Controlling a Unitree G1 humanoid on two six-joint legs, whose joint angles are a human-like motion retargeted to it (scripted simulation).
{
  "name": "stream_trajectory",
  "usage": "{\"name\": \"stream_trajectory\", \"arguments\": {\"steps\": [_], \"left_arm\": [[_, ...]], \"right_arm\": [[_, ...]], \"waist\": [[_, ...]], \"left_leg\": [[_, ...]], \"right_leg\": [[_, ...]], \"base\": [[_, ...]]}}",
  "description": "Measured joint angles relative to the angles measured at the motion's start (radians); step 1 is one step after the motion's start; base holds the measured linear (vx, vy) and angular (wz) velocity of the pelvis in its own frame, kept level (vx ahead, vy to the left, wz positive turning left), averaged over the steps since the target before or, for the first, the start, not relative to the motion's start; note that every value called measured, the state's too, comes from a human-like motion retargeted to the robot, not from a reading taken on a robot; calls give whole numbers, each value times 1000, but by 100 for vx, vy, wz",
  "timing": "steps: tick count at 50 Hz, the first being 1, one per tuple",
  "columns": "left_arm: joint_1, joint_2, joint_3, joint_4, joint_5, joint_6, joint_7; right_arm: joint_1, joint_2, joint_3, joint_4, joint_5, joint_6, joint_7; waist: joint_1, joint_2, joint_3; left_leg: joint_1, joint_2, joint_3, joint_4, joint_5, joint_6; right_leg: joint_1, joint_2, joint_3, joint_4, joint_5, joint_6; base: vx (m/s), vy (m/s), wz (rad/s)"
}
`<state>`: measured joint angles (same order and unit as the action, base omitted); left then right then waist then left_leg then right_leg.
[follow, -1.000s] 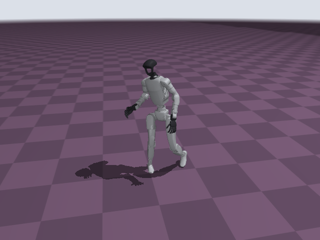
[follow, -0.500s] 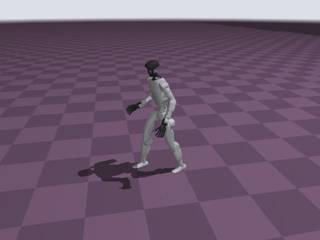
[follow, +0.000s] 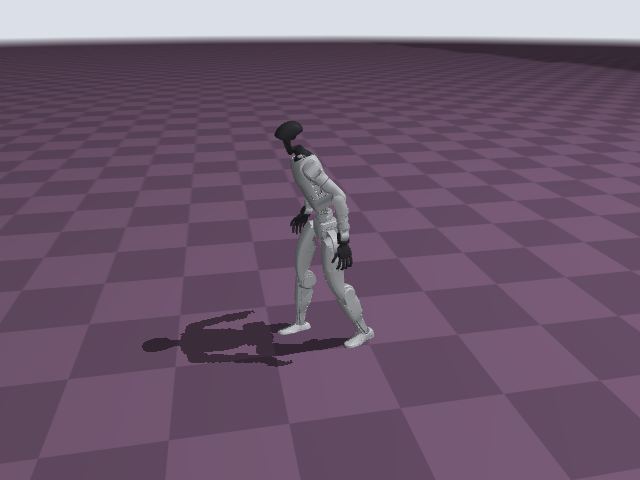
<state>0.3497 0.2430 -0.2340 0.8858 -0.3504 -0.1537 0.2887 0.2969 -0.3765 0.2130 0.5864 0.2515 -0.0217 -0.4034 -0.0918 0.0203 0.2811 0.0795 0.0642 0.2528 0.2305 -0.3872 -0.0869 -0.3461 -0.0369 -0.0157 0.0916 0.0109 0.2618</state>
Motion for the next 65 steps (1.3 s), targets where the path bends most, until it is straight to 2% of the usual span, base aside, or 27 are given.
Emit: {"name": "stream_trajectory", "arguments": {"steps": [5, 8, 10, 14, 18, 22, 25, 28, 30, 32, 35, 37, 40, 42, 43, 45, 47, 48, 50, 52, 53, 54, 55, 57, 60, 62, 65], "left_arm": [[84, 13, 22, -113, -45, -9, 30], [62, 23, 20, -186, -73, 0, 51], [15, 23, 4, -202, -72, 5, 85], [-191, -22, -24, -127, -74, 27, 193], [-492, -97, 11, 11, -101, 69, 259], [-810, -106, 47, 13, -158, 66, 318], [-1082, -47, 22, -99, -224, 21, 355], [-1353, 57, -80, -246, -287, -42, 324], [-1521, 148, -175, -339, -289, -85, 293], [-1700, 248, -268, -424, -220, -117, 291], [-1979, 403, -374, -555, -46, -127, 355], [-2142, 497, -418, -670, -9, -172, 428], [-2257, 636, -478, -878, -85, -307, 515], [-2211, 754, -501, -1035, -197, -414, 541], [-2152, 817, -496, -1106, -255, -449, 529], [-1990, 940, -451, -1202, -339, -461, 456], [-1704, 1021, -268, -1271, -369, -390, 330], [-1516, 1036, -126, -1302, -350, -342, 279], [-1067, 1011, 240, -1376, -282, -260, 213], [-585, 828, 623, -1473, -209, -226, 196], [-401, 681, 743, -1516, -178, -220, 207], [-288, 530, 783, -1529, -152, -217, 225], [-210, 377, 783, -1528, -128, -214, 248], [-218, 141, 629, -1416, -121, -193, 268], [-357, -87, 355, -1175, -123, -159, 282], [-480, -133, 181, -1050, -97, -162, 288], [-617, -136, -21, -978, -11, -150, 235]], "right_arm": [[147, -4, -24, -114, 13, -5, 38], [168, 10, -28, -145, 15, 12, 74], [160, 29, -20, -129, 46, 14, 67], [15, 61, 25, 23, 193, 9, -26], [-311, 55, 62, 285, 212, 46, -110], [-705, 71, 63, 433, 229, 72, -137], [-989, 82, 104, 334, 352, 36, -154], [-1239, 20, 224, 99, 426, -4, -82], [-1407, -56, 316, -55, 416, -23, -31], [-1587, -165, 402, -193, 353, -44, -26], [-1864, -338, 491, -385, 202, -80, -103], [-2053, -428, 527, -499, 96, -105, -223], [-2303, -524, 595, -621, -26, -118, -358], [-2419, -575, 668, -657, -72, -87, -455], [-2445, -611, 705, -678, -75, -75, -491], [-2436, -683, 744, -724, -39, -85, -525], [-2337, -792, 733, -816, 9, -107, -461], [-2265, -851, 709, -874, 24, -111, -403], [-2096, -963, 613, -989, 25, -103, -277], [-1833, -1025, 419, -1080, -5, -106, -196], [-1638, -1021, 276, -1116, -25, -116, -180], [-1382, -971, 96, -1152, -44, -131, -172], [-1094, -898, -102, -1187, -64, -148, -169], [-639, -645, -323, -1205, -43, -168, -128], [-360, -289, -296, -1065, 67, -148, -69], [-320, -107, -220, -926, 120, -139, -98], [-331, 67, -95, -778, 128, -167, -187]], "waist": [[-76, -15, 128], [-97, -4, 200], [-95, 14, 221], [-76, 45, 230], [-66, 50, 215], [-70, 15, 152], [-79, -43, 130], [-112, -94, 105], [-127, -92, 77], [-107, -56, 43], [-15, 11, -39], [53, 39, -93], [108, 64, -155], [129, 47, -178], [128, 20, -192], [121, -7, -231], [128, 4, -295], [128, -3, -320], [133, 0, -330], [109, 56, -292], [75, 87, -263], [31, 97, -228], [-18, 96, -191], [-106, 60, -100], [-226, 44, 38], [-253, 45, 111], [-203, 63, 171]], "left_leg": [[-140, -15, -34, 180, -32, 45], [-322, 4, -82, 483, -97, 116], [-456, 14, -132, 713, -132, 159], [-613, -17, -267, 1076, -175, 181], [-618, -87, -386, 1297, -229, 160], [-564, -74, -346, 1370, -317, 173], [-470, -39, -242, 1279, -356, 217], [-399, -70, -212, 1064, -224, 196], [-374, -57, -245, 888, -49, 103], [-369, -11, -302, 683, 184, -33], [-347, 30, -343, 226, 586, -172], [-301, 32, -283, -109, 741, -175], [-289, 79, -182, -292, 717, -175], [-310, 123, -131, -157, 667, -157], [-356, 111, -114, 19, 626, -106], [-482, 101, -120, 504, 525, -26], [-550, 71, -164, 890, 494, -26], [-534, 14, -166, 1001, 507, -32], [-439, -68, -172, 1110, 524, -67], [-296, -14, -141, 1056, 498, -49], [-227, 50, -99, 986, 471, -9], [-162, 107, -47, 892, 430, 27], [-99, 160, 9, 786, 383, 62], [14, 191, 63, 549, 240, 54], [95, 199, 6, 294, -33, -17], [83, 186, -65, 190, -162, -31], [32, 141, -138, 65, -193, -3]], "right_leg": [[-105, -38, 6, 126, -13, -24], [-237, -44, -1, 327, -69, -74], [-347, -45, -12, 503, -120, -106], [-505, -42, -26, 833, -207, -166], [-563, -19, -14, 1063, -253, -213], [-564, -3, 12, 1157, -266, -212], [-480, -6, 39, 1066, -218, -175], [-297, -18, 90, 693, 16, -65], [-120, -7, 72, 288, 240, 0], [-3, 39, -18, -1, 351, 0], [42, 80, -101, -115, 308, 0], [40, 73, -64, -43, 262, 0], [22, 110, 16, 163, 213, 0], [2, 133, 40, 312, 224, 0], [-9, 110, 45, 384, 244, 0], [-19, 71, 43, 492, 291, 0], [-15, 54, 61, 516, 263, 0], [-2, 20, 96, 512, 192, -1], [13, -8, 136, 505, -63, -87], [-28, 45, 137, 547, -333, -199], [-79, 80, 126, 599, -427, -241], [-147, 101, 106, 668, -485, -260], [-223, 116, 83, 746, -525, -269], [-354, 86, 25, 876, -532, -214], [-472, -19, -58, 959, -495, -121], [-510, -98, -90, 940, -444, -95], [-526, -171, -110, 809, -324, -93]], "base": [[-10, -2, 31], [-16, -3, 27], [-15, -2, 16], [-11, 1, -5], [-12, 7, -37], [-22, 11, -45], [-40, 11, -40], [-62, 8, -16], [-75, -17, -22], [-88, -36, -55], [-103, 1, -93], [-105, 39, -67], [-103, 4, -11], [-97, -30, -3], [-94, -12, 7], [-89, 13, -1], [-80, 38, -25], [-77, 44, -39], [-80, 28, -84], [-91, 3, -128], [-102, -3, -96], [-108, -4, -55], [-114, -4, 22], [-117, 2, 128], [-116, 16, 242], [-105, 28, 232], [-85, 31, 129]]}}
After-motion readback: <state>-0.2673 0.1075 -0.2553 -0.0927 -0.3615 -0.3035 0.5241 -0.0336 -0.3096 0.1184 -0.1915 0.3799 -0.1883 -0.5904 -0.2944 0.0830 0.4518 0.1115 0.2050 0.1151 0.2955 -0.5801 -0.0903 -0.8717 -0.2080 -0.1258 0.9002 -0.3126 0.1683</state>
